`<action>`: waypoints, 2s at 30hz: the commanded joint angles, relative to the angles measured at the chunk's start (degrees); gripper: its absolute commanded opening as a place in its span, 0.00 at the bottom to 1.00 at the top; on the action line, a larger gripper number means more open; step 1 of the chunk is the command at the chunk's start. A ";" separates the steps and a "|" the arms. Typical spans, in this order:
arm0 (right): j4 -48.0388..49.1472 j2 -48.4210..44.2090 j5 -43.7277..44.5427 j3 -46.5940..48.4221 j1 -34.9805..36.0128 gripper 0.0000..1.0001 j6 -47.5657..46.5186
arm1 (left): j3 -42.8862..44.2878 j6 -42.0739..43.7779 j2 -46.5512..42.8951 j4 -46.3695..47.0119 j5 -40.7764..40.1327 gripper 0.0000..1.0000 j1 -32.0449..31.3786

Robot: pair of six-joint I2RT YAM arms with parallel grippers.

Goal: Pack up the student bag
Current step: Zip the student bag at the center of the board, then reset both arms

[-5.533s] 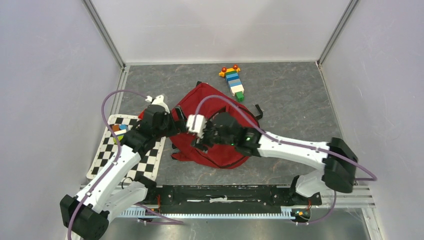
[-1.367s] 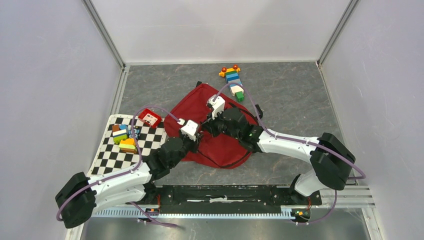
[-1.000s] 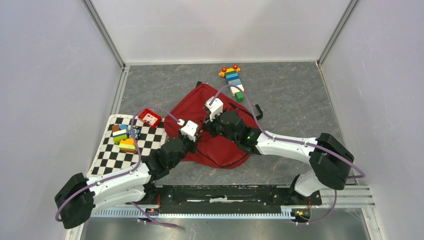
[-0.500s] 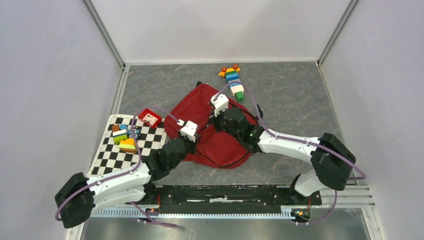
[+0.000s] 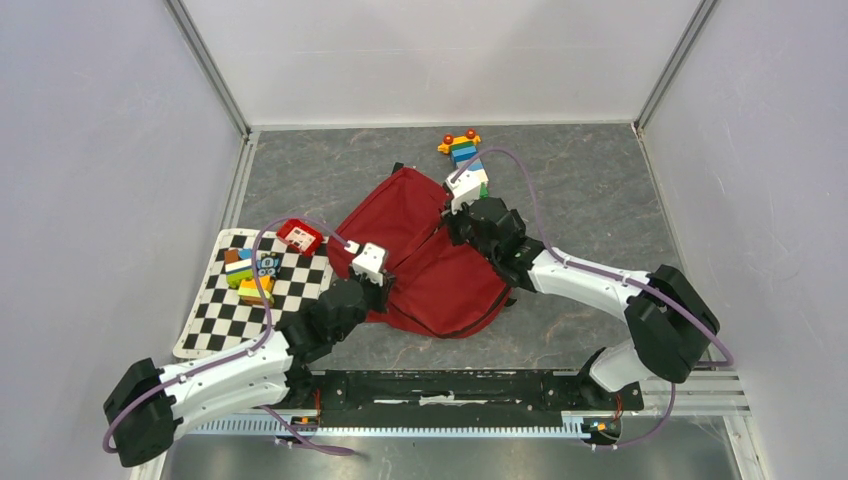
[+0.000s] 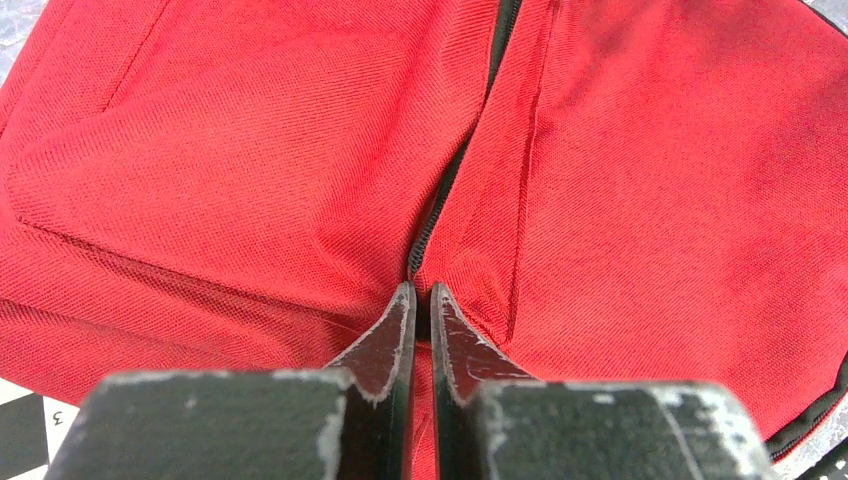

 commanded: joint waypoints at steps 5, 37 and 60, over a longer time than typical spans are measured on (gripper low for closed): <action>6.11 1.51 0.03 -0.32 -5.50 0.00 -3.24 | 0.19 -3.45 -1.84 -7.53 -1.86 0.02 -0.38; -7.17 -2.81 -10.65 4.42 -12.41 0.92 -12.93 | 5.89 -8.22 -7.09 -14.67 -4.86 1.00 -0.08; -21.60 -31.71 -12.31 -7.23 -45.05 0.98 -1.86 | 42.30 -4.81 7.38 -45.12 16.13 1.00 44.69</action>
